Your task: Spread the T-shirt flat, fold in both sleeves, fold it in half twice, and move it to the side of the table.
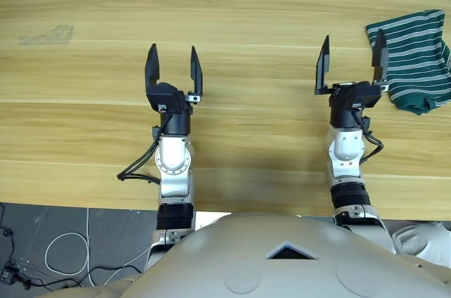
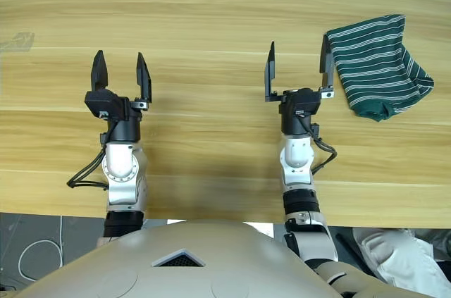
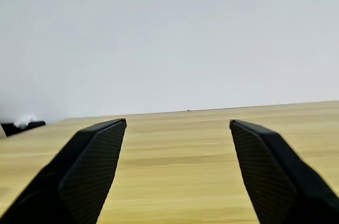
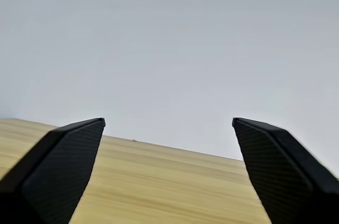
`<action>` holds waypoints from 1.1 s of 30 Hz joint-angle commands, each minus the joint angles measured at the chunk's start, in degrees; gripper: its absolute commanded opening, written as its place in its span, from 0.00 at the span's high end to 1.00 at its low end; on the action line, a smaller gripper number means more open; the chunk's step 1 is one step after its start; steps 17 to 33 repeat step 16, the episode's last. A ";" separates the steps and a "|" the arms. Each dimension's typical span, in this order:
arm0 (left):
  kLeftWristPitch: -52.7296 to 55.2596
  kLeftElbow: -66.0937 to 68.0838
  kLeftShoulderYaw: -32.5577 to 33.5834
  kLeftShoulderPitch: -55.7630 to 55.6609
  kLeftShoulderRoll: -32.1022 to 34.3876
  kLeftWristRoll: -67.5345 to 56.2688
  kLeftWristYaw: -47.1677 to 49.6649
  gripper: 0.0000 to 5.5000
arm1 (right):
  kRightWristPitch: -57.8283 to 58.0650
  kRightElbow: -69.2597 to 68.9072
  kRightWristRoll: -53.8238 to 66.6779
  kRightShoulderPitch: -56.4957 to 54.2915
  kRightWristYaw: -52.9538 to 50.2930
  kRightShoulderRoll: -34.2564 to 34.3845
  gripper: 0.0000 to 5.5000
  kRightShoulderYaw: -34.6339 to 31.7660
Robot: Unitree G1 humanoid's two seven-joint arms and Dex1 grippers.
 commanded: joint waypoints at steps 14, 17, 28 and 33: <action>-0.74 0.61 -1.94 -0.53 3.85 5.55 2.71 0.34 | 0.78 0.37 -3.81 4.52 -5.79 2.22 0.19 -0.04; -0.34 0.09 -2.03 -0.17 3.89 5.24 2.73 0.34 | 1.24 -0.47 -3.77 4.70 -5.49 2.15 0.19 0.38; -0.34 0.09 -2.03 -0.17 3.89 5.24 2.73 0.34 | 1.24 -0.47 -3.77 4.70 -5.49 2.15 0.19 0.38; -0.34 0.09 -2.03 -0.17 3.89 5.24 2.73 0.34 | 1.24 -0.47 -3.77 4.70 -5.49 2.15 0.19 0.38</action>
